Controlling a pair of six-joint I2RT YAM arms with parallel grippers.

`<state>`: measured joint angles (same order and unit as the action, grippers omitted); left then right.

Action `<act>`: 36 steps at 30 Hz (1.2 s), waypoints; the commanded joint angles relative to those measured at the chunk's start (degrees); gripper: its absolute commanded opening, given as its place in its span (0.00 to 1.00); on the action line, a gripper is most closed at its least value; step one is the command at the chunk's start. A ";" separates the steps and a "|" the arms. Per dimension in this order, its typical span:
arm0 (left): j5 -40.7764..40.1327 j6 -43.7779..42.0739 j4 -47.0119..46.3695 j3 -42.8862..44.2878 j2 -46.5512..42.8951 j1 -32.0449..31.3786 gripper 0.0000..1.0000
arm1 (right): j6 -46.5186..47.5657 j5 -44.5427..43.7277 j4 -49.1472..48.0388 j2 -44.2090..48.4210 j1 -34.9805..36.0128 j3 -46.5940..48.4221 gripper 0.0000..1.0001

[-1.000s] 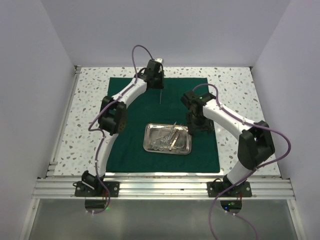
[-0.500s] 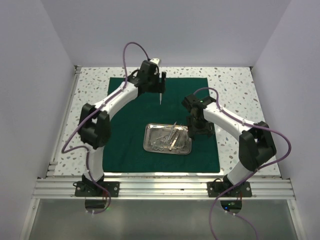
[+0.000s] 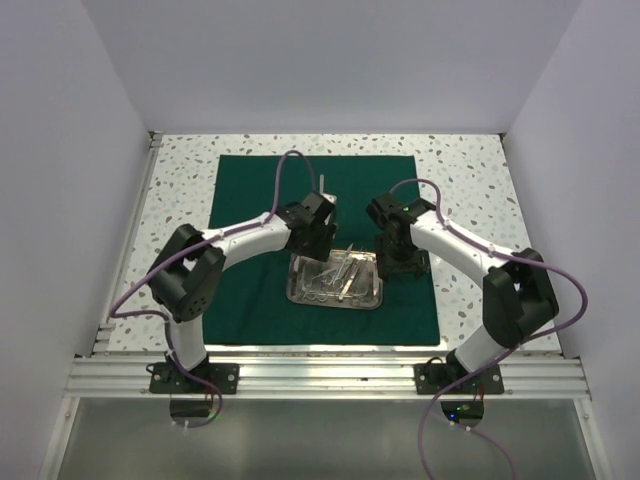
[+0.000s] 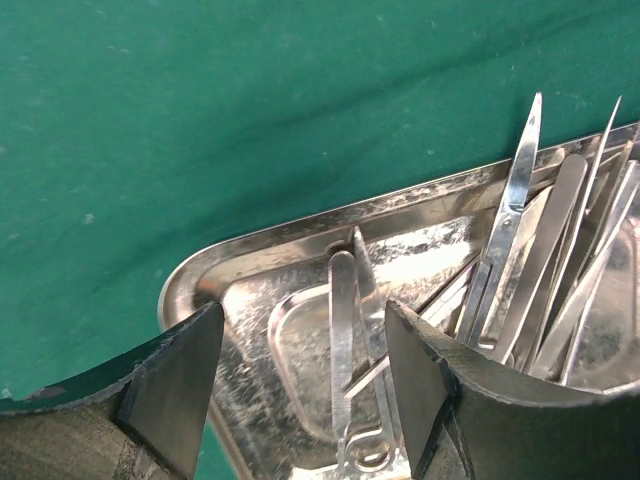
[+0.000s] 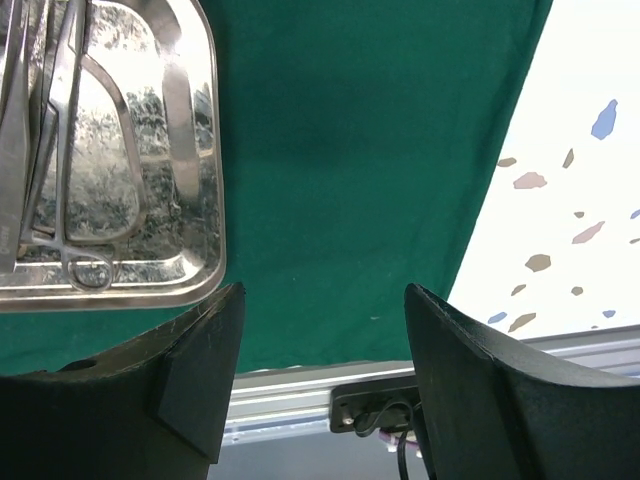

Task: Open and lay out the surgical kit
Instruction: Pick up the medical item from the container.

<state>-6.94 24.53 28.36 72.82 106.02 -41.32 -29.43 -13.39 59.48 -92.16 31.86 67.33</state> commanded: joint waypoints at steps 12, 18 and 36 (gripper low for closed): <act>-2.90 3.24 -1.55 0.40 6.39 -2.45 0.51 | -0.98 -1.29 1.16 7.08 -0.13 -3.43 0.68; -1.85 4.47 -1.38 -0.31 10.43 -2.45 0.32 | 0.34 -1.55 1.60 6.73 -0.13 -3.00 0.68; -2.81 3.24 7.84 12.16 8.52 -2.10 0.00 | 3.33 -3.05 2.22 5.32 -0.22 -0.36 0.67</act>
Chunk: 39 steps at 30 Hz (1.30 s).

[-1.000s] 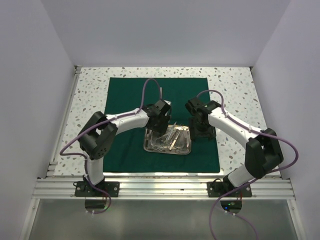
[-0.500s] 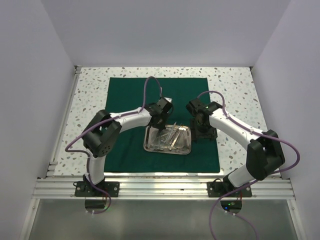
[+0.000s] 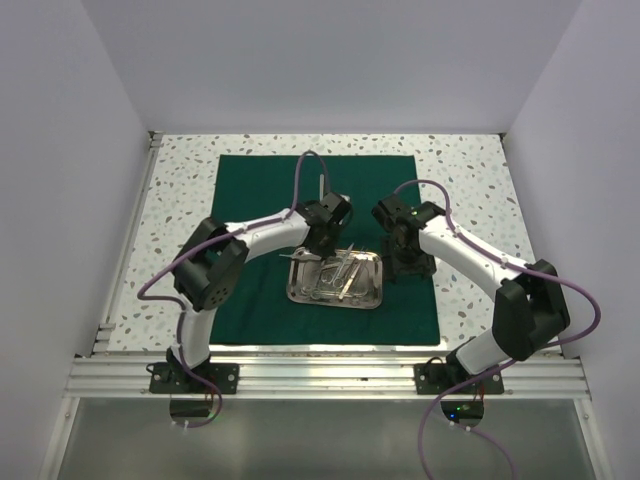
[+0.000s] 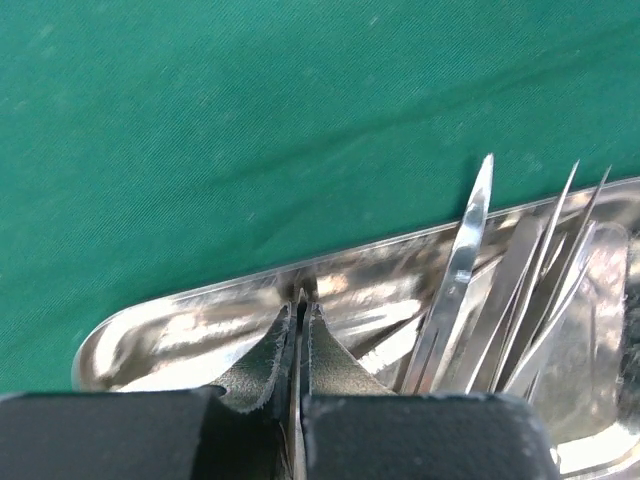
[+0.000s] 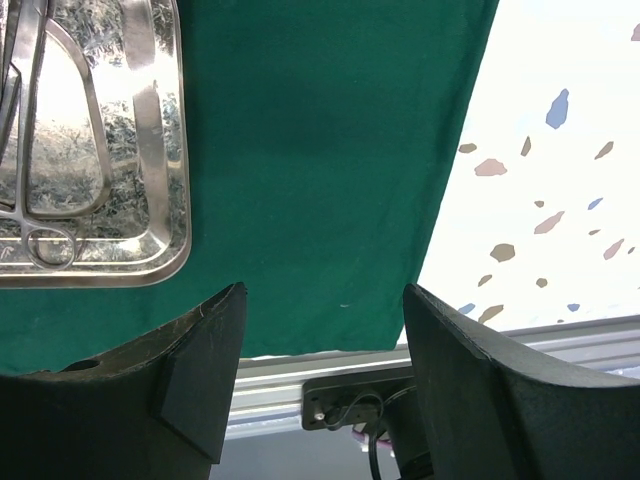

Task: Open and lay out the surgical kit
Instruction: Pick up the medical item from the container, then place the medical item in the surgical kit.

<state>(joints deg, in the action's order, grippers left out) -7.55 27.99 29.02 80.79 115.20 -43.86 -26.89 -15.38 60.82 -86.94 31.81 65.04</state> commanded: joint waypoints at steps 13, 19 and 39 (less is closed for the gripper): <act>-2.64 -1.44 18.53 24.05 -4.63 2.19 0.00 | 0.26 -1.41 0.09 -0.08 -0.35 1.24 0.67; -4.49 -6.18 18.36 31.16 -1.30 8.51 0.00 | 0.44 -1.94 0.53 0.27 -0.52 1.06 0.66; 3.41 -25.87 11.86 40.16 4.69 27.15 0.00 | 0.62 -0.97 0.62 -2.09 -0.96 1.94 0.65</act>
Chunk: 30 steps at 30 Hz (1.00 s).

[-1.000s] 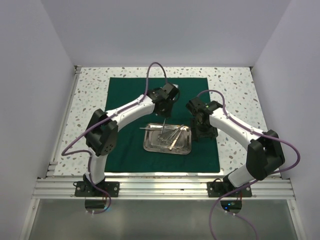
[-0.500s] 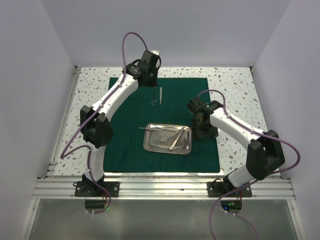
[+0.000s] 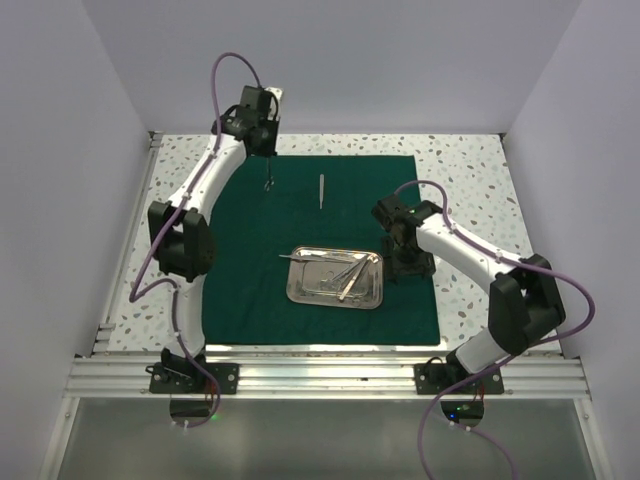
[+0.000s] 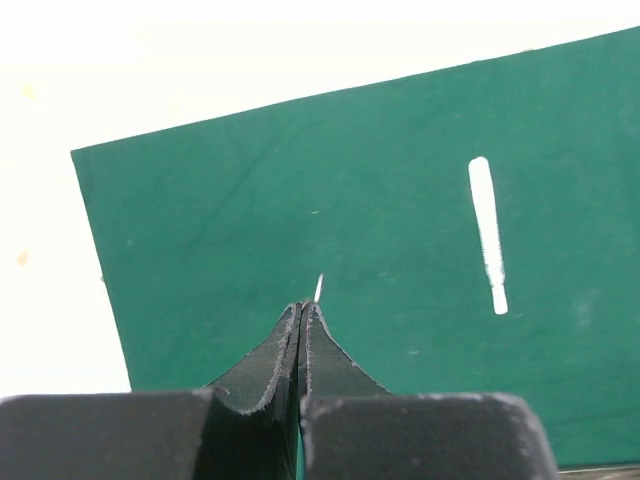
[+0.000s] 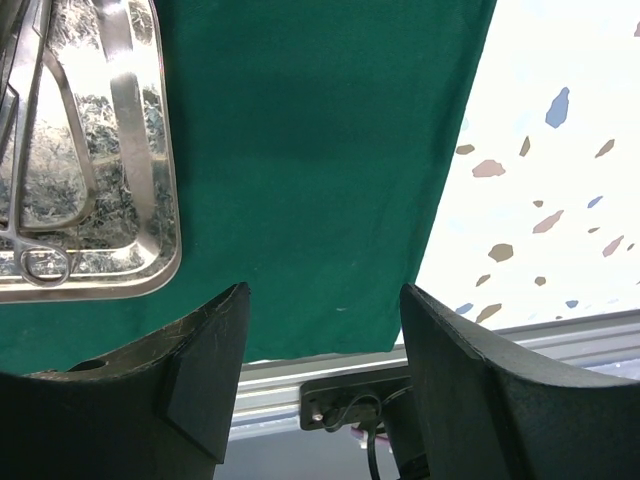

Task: Open and lay out the surgical kit
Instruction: Place the medical item in the surgical kit.

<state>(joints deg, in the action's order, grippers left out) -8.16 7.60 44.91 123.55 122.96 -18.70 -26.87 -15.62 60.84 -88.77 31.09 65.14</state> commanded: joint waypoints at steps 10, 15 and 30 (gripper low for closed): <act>32.14 -12.26 -5.88 -9.82 -6.94 15.08 0.00 | 2.44 0.06 1.47 -2.90 -0.24 3.32 0.64; 40.41 -11.46 -3.34 -2.54 -0.01 18.61 0.00 | 3.58 0.85 1.30 -4.56 -0.24 4.28 0.64; 48.77 -14.54 -0.08 0.64 11.25 16.68 0.00 | 3.93 1.11 1.04 -4.57 -0.15 3.67 0.63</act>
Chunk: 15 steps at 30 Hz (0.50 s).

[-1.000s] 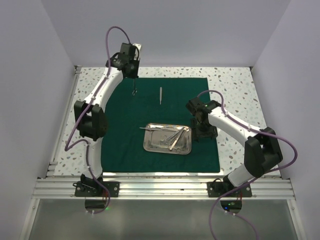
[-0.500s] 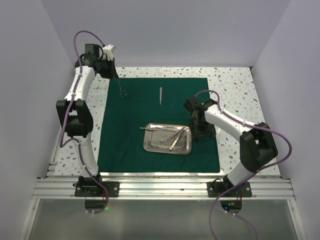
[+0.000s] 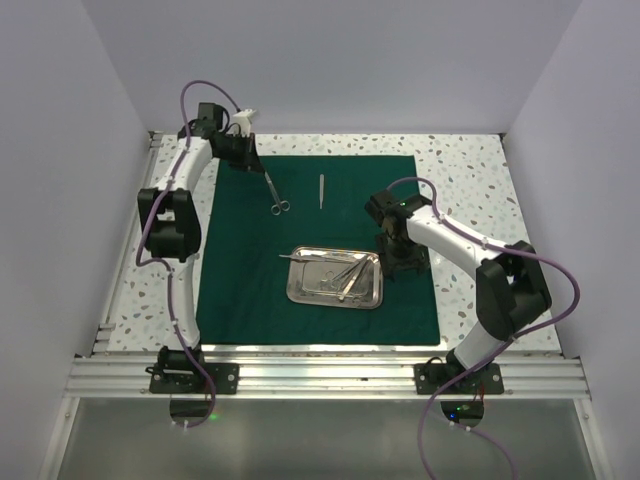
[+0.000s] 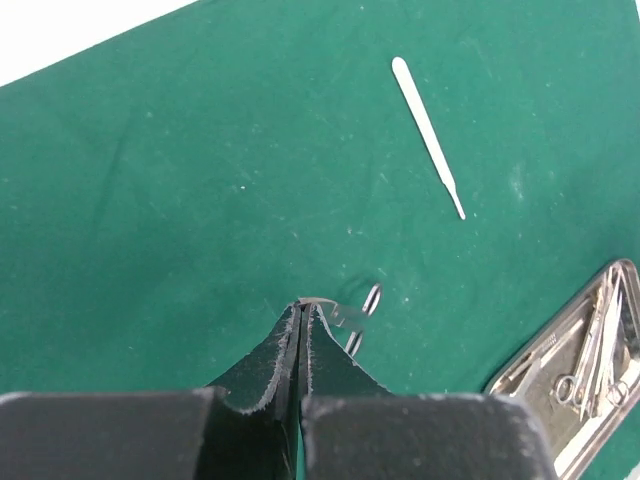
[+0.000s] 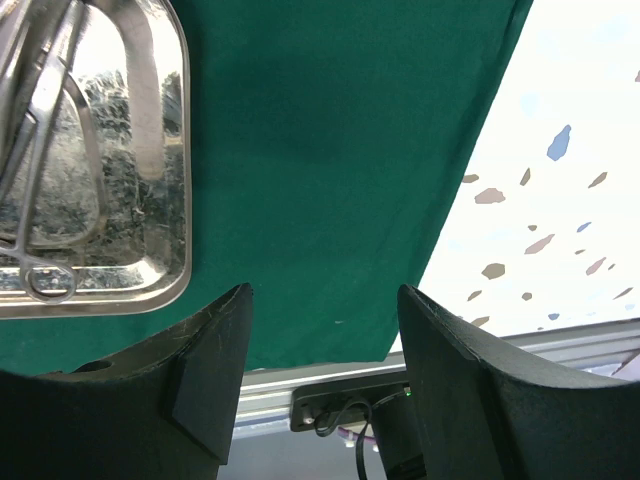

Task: Open and lay out the surgical kit
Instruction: Place the medical item in the surgical kit.

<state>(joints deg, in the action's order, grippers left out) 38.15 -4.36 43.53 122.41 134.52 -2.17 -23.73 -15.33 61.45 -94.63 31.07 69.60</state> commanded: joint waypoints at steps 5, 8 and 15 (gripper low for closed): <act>-3.85 -3.46 1.82 2.30 1.01 -1.07 0.00 | 1.22 0.57 0.69 0.94 -0.13 -0.44 0.63; -13.52 -2.76 1.21 3.97 2.32 -2.39 0.00 | 1.40 0.65 0.51 0.41 -0.22 -0.08 0.63; -36.48 6.37 -6.52 6.62 3.48 -3.27 0.46 | 0.61 1.01 0.07 0.15 -0.22 0.09 0.64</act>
<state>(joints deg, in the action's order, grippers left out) 12.64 -2.42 41.98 126.32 138.43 -5.87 -23.33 -15.31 61.47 -94.63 31.05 68.97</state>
